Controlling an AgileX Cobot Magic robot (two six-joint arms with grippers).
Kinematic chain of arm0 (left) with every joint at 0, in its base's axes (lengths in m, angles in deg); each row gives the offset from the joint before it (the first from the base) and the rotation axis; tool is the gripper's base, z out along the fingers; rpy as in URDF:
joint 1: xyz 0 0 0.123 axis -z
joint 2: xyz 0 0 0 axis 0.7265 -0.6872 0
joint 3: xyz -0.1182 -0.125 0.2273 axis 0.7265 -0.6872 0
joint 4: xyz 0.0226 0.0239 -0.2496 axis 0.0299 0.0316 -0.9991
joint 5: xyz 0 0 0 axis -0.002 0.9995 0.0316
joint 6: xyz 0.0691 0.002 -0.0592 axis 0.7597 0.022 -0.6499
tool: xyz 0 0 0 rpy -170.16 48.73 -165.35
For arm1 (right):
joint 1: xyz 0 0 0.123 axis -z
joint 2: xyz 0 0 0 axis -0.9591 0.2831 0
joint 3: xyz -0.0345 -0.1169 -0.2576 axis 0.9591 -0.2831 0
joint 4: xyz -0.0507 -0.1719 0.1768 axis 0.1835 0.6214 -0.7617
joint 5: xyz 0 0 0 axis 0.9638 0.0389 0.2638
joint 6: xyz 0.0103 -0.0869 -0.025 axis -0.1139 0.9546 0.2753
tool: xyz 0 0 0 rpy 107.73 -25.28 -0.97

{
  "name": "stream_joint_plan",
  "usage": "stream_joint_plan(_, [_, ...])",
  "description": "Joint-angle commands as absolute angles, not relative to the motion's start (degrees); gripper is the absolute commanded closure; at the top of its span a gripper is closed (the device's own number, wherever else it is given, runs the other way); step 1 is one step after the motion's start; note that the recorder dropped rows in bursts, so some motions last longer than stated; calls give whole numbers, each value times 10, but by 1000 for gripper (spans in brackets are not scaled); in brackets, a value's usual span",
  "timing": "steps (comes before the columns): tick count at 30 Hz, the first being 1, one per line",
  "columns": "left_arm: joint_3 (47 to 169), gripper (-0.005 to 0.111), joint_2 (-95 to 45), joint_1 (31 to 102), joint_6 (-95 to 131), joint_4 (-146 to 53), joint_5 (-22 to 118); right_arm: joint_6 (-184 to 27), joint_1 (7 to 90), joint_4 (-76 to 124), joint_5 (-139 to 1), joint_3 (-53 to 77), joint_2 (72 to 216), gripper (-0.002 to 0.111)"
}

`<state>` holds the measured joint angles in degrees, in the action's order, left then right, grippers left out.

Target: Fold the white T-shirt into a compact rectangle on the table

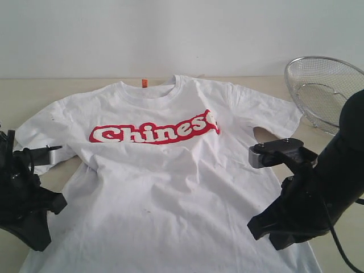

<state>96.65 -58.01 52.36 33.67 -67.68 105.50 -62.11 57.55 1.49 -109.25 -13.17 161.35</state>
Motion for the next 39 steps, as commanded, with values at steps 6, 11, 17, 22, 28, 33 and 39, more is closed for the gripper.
stream_joint_plan(6, [969, 102, -603, 527, 348, -681, 1010, -616, 575, 14, -1088, -133, 1609, 108])
stream_joint_plan(11, [969, 102, -604, 527, 349, -681, 1008, -616, 575, 14, -1087, -133, 1609, 108])
stream_joint_plan(17, [969, 102, -617, 527, 349, -681, 1006, -614, 575, 14, -1087, -133, 1609, 108])
stream_joint_plan(22, [962, 102, -628, 527, 349, -676, 1005, -614, 575, 13, -1087, -133, 1609, 108])
stream_joint_plan(28, [962, 102, -630, 527, 316, -637, 1023, -613, 575, 12, -1087, -133, 1609, 108])
stream_joint_plan(33, [962, 102, -631, 527, 262, -569, 1059, -610, 575, 8, -1087, -133, 1609, 108])
stream_joint_plan(39, [955, 102, -632, 527, 241, -542, 1085, -608, 575, 8, -1087, -133, 1609, 108])
